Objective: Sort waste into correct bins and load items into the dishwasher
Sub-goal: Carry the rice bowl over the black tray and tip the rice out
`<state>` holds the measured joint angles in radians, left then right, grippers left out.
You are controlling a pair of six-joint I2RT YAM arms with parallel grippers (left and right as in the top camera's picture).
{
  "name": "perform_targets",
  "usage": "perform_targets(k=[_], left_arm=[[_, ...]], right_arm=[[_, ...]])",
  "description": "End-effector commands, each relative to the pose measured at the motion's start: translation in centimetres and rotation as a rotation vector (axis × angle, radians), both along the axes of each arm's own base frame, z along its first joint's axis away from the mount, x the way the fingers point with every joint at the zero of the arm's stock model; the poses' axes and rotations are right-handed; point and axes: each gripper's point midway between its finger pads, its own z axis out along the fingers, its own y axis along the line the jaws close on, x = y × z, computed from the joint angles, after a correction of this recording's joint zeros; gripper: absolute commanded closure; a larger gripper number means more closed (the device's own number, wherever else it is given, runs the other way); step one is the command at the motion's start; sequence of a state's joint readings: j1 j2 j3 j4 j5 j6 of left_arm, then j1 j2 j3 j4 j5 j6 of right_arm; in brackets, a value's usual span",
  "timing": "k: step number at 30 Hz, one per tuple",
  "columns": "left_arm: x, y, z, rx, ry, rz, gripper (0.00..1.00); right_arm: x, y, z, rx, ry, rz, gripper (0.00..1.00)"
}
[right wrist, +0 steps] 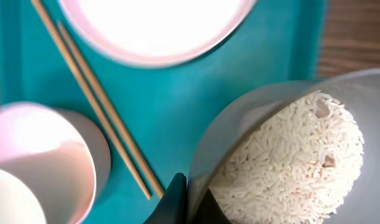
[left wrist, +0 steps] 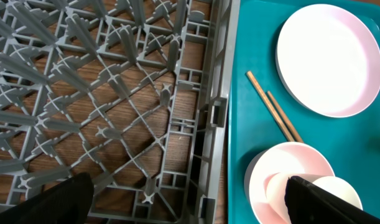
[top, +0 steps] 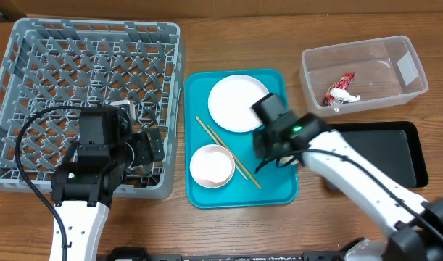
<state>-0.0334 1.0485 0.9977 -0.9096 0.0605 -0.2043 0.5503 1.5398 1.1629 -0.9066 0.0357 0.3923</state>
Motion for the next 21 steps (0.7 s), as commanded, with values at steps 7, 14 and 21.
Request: perform_targets(k=[7,14,21], left_arm=[[0.5,-0.4,1.0,-0.015,-0.024,-0.005,0.0],[0.5,-0.4,1.0,-0.015,-0.028,-0.005,0.0],[0.8,-0.4,1.3,-0.016,-0.043,-0.005,0.0]], right_arm=[[4.3,-7.8,5.2,0.337,-0.024,-0.281,0.96],[4.9,-13.4,6.0,0.545,-0.019,-0.385,0.96],[3.2,-17.7,4.6,0.78,-0.07,-0.397,0.96]])
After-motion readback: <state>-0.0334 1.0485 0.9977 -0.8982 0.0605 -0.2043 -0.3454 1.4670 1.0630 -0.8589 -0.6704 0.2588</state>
